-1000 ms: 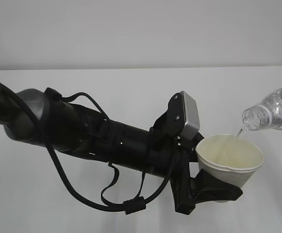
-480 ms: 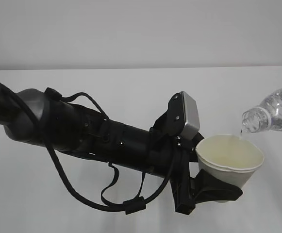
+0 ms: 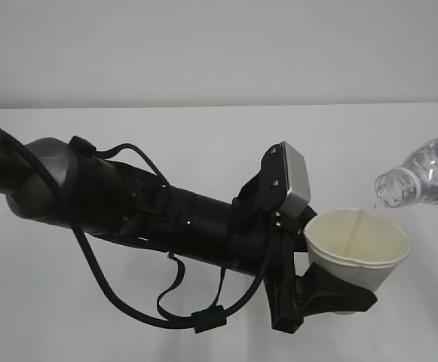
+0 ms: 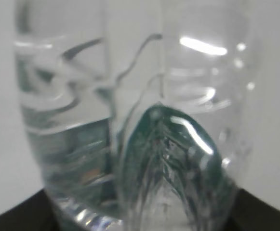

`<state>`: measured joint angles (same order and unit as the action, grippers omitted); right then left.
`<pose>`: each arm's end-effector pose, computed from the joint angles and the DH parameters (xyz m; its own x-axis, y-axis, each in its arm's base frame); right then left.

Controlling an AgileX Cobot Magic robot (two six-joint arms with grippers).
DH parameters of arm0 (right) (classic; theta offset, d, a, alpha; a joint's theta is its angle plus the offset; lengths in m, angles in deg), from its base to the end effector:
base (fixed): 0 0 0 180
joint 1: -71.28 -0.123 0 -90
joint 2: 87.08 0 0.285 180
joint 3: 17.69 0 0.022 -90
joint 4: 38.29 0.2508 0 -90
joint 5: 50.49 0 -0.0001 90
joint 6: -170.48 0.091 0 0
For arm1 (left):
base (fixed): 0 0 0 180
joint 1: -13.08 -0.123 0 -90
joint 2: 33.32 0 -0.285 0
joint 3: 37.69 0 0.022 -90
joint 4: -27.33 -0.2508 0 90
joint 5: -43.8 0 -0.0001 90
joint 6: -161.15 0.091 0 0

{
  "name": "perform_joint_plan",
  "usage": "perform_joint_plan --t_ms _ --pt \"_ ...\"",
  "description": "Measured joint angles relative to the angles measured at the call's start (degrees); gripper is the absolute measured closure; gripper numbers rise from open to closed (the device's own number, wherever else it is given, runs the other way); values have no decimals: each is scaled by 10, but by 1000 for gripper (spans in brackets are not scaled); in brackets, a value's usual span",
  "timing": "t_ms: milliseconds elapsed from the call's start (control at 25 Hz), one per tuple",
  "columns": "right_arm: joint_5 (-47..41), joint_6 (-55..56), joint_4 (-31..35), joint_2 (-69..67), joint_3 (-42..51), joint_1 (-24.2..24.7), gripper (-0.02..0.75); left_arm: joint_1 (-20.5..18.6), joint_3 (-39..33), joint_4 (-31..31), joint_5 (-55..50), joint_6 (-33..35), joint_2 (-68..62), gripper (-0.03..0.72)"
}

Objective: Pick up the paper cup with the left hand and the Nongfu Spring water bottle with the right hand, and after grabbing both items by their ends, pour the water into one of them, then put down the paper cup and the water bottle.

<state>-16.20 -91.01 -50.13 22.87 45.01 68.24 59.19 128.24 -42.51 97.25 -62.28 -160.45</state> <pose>0.1903 0.0206 0.2225 0.1702 -0.9854 0.0045 -0.1529 -0.0310 -0.9878 0.2279 -0.3358 0.1420 -0.0539 0.2999 -0.9524 0.9894 -0.1131 -0.0916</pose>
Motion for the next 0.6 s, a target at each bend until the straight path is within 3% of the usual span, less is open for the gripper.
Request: perform_joint_plan --t_ms 600 --pt "2 -2 0 0 0 0 318 0 0 0 -1 0 0 216"
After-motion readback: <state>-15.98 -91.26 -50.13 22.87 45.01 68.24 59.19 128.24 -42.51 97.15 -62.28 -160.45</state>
